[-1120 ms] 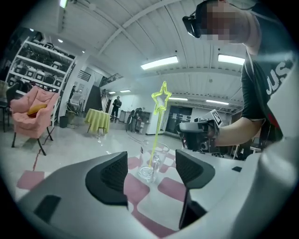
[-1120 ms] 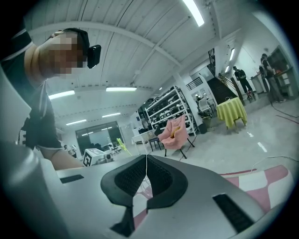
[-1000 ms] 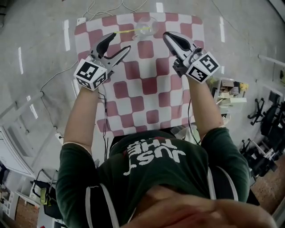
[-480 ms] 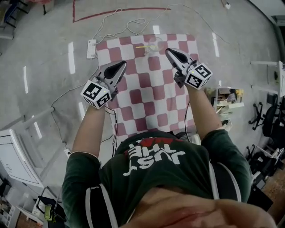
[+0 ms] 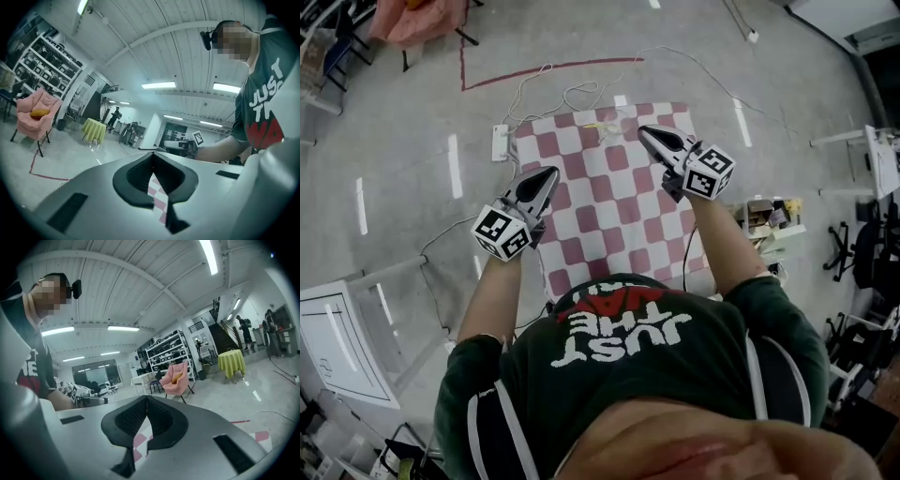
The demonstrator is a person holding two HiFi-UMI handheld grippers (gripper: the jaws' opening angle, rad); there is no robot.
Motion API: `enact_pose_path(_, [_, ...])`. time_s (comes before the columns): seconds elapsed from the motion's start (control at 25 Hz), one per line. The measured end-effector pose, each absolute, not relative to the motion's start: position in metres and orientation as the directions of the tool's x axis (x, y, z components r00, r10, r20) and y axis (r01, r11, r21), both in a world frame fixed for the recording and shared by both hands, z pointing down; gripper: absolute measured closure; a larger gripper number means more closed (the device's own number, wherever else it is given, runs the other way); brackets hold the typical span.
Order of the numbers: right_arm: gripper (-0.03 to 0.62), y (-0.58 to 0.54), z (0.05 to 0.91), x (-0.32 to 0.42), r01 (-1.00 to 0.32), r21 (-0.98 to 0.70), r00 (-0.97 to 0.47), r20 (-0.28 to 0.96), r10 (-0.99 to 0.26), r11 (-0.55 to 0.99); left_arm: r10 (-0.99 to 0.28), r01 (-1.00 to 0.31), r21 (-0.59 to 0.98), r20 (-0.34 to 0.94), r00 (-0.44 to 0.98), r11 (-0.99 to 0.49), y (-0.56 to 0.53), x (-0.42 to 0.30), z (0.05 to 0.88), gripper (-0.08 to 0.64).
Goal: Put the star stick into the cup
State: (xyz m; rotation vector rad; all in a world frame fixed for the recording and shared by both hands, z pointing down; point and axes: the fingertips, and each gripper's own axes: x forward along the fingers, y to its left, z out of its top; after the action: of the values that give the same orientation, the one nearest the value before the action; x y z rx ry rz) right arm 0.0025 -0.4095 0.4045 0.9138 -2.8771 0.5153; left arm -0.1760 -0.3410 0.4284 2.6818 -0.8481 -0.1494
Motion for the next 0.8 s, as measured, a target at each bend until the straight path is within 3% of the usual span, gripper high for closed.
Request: enact_pose_path(0.8, [0.558, -0.254, 0.296, 0.157, -0.479, -0.293, -0.878, 0.166, -0.449, 0.827, -0.685, -0.649, 0.285, -0.039, 0.728, -0.706, -0.214, -0.001, 0.284, 0.549])
